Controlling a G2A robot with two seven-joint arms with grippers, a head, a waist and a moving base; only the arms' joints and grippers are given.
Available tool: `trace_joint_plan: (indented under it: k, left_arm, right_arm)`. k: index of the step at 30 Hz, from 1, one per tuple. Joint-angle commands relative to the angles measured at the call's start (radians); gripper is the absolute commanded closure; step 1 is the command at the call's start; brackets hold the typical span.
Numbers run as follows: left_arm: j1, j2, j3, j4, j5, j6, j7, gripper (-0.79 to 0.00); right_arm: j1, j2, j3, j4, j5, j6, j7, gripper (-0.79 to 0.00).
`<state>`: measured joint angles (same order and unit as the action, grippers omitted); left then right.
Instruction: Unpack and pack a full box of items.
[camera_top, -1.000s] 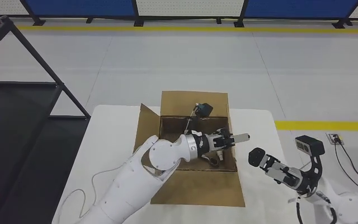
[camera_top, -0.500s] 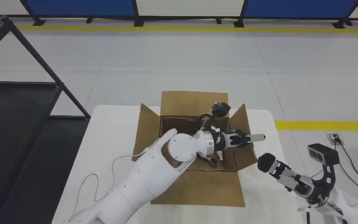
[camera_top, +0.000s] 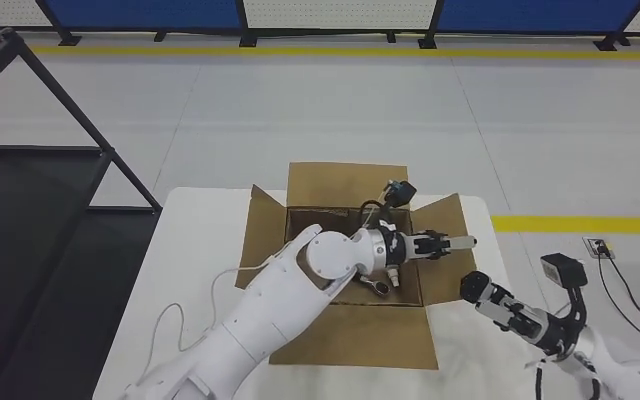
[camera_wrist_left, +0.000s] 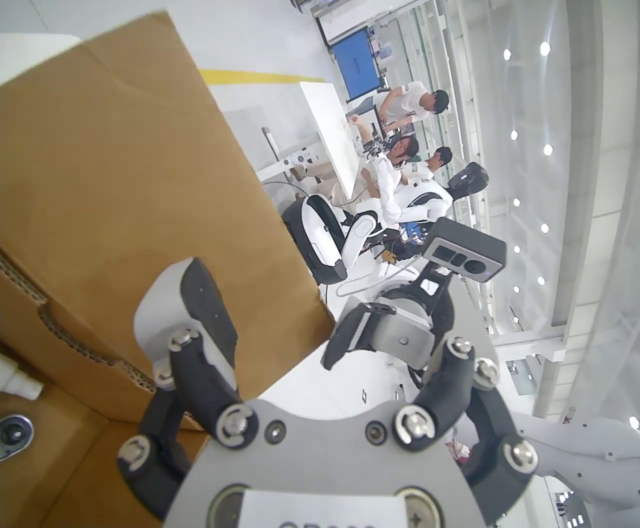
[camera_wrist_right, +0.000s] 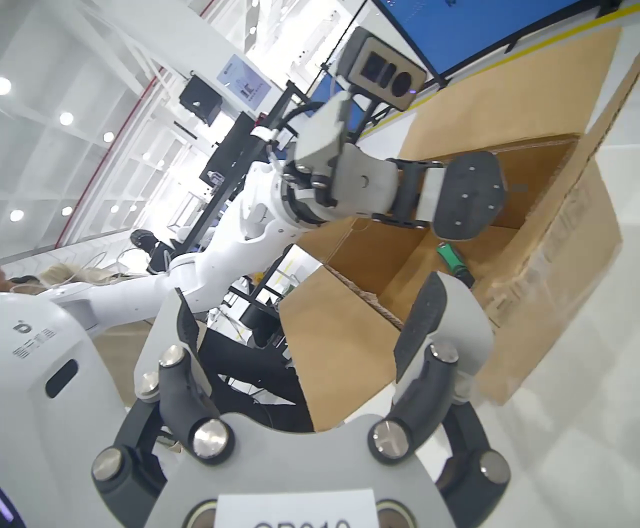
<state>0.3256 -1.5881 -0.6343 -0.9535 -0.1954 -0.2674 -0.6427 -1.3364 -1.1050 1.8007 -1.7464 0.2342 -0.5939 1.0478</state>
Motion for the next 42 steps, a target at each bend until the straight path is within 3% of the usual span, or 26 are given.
trace_joint_plan:
  k: [1,6,13,17,21,27,33,38,42]
  left_arm:
    - [0.026,0.012,-0.027,-0.032,0.013,-0.025,0.006,-0.785]
    - [0.158,0.071,-0.138,-0.210,0.120,-0.036,0.040,-0.785]
    - [0.464,0.177,-0.430,-0.647,0.326,0.051,0.074,-0.785]
    - [0.638,0.214,-0.584,-0.864,0.383,0.071,0.068,-0.785]
    - [0.782,0.235,-0.706,-1.011,0.403,0.059,0.089,-0.785]
    - [0.977,0.255,-0.884,-1.146,0.401,0.007,0.163,-0.785]
    - [1.121,0.267,-1.038,-1.205,0.378,-0.052,0.210,-0.785]
    - [1.232,0.270,-1.108,-1.238,0.355,-0.119,0.268,-0.785]
    - [1.279,0.273,-1.148,-1.229,0.309,-0.166,0.282,-0.785]
  right_arm:
    - [0.010,0.002,-0.005,0.007,-0.017,0.015,-0.023,-0.785]
    - [0.052,0.005,-0.042,0.011,-0.080,0.074,-0.084,-0.785]
    - [0.102,0.011,-0.075,0.055,-0.117,0.121,-0.119,-0.785]
    - [0.112,0.017,-0.066,0.078,-0.125,0.137,-0.116,-0.785]
    - [0.108,0.024,-0.052,0.085,-0.135,0.159,-0.118,-0.785]
    - [0.091,0.030,-0.062,0.089,-0.175,0.214,-0.141,-0.785]
    - [0.095,0.030,-0.095,0.128,-0.201,0.264,-0.201,-0.785]
    - [0.085,0.029,-0.133,0.126,-0.227,0.299,-0.246,-0.785]
    - [0.074,0.028,-0.154,0.131,-0.224,0.310,-0.269,-0.785]
